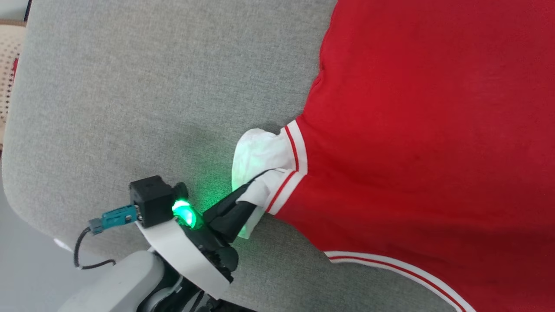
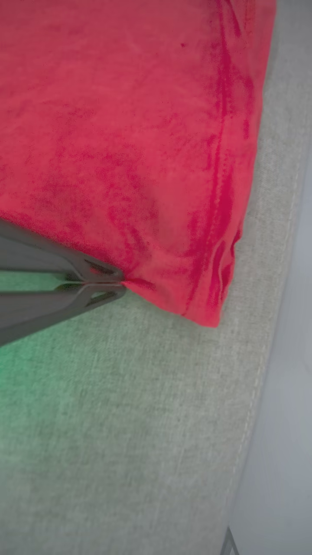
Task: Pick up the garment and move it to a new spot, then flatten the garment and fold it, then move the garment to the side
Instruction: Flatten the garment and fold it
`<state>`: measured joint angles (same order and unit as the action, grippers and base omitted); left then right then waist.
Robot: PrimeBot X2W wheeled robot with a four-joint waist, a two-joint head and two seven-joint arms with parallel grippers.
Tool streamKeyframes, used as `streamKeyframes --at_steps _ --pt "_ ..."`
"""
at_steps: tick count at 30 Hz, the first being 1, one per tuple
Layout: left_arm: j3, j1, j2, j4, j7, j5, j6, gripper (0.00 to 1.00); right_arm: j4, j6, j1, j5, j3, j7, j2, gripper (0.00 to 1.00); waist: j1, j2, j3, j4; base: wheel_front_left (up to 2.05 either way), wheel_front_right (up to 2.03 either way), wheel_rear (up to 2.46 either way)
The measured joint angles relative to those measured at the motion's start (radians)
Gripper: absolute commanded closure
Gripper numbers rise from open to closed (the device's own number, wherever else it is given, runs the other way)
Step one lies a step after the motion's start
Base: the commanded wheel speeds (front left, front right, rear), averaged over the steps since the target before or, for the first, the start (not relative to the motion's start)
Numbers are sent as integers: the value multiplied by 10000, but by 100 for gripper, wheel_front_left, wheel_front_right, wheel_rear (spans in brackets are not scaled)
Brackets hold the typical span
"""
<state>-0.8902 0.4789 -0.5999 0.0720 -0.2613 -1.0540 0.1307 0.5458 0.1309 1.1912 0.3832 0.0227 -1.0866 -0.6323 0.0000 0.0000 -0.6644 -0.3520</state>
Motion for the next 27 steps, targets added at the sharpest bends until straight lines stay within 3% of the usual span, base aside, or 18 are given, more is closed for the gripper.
streamKeyframes --at_steps 6,13,18,21,27 --pt "477 -505 -155 -167 0 -61 0 100 -571 0 -989 920 -568 351 -418 100 0 1 576 351 0 0 0" --pt "1135 -1230 -531 -224 0 -196 -58 100 -2794 0 -3517 2903 -1037 336 -1536 100 0 0 1440 1116 0 0 0" --pt "1632 -1621 -681 -224 0 -288 -207 100 -4661 0 -6067 3893 -639 107 -1908 100 0 1 1949 1596 0 0 0" --pt "1919 -1838 -784 -238 -2 -291 -301 100 -5843 0 -7927 4234 -155 -134 -1854 100 0 1 2191 1865 0 0 0" --pt "2174 -2182 -917 -219 0 -291 -397 100 -8144 -2 -11660 4389 477 -832 -1104 100 0 1 2520 2284 0 0 0"
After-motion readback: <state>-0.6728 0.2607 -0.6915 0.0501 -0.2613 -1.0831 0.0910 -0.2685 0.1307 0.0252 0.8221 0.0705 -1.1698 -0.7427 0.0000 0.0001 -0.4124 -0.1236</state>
